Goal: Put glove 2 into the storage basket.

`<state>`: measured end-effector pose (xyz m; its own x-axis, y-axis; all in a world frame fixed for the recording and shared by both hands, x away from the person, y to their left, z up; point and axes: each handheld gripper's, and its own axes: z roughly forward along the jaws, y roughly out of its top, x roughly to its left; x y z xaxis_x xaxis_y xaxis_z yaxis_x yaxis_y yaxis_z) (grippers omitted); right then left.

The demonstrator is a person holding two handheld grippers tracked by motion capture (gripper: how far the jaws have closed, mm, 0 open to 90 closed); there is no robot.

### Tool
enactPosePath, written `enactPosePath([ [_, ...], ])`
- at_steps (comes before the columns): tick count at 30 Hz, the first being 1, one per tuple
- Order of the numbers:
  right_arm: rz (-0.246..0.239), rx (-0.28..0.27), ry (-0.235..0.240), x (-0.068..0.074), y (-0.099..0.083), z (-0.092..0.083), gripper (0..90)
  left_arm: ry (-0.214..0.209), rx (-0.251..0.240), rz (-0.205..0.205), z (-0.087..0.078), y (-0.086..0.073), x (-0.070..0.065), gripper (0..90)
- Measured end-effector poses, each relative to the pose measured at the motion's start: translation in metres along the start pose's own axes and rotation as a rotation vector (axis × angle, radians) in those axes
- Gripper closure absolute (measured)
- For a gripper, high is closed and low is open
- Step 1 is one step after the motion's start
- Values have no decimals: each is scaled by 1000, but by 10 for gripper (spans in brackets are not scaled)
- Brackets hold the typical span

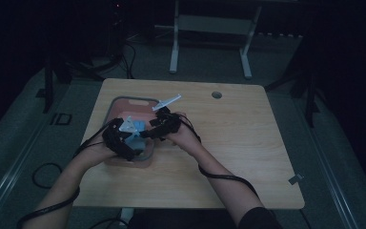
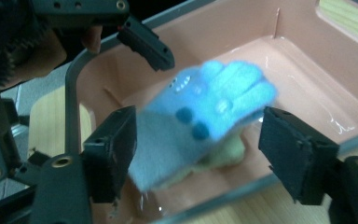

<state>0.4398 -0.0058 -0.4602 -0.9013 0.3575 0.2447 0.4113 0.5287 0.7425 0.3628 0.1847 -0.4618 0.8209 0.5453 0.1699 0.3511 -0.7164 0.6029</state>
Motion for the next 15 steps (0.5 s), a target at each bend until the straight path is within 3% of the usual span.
enactPosePath([
  [3,-2,0,4,-4,-4,-5,206,-1,-20,1,1,3,-4,19],
  [12,-25,-19,-27,-14,-15,-22,193,-25,-83,-16,1,20,-13,19],
  [15,-17,-23,-31,-14,-18,-26,193,-25,-82,-6,2,26,-17,19],
])
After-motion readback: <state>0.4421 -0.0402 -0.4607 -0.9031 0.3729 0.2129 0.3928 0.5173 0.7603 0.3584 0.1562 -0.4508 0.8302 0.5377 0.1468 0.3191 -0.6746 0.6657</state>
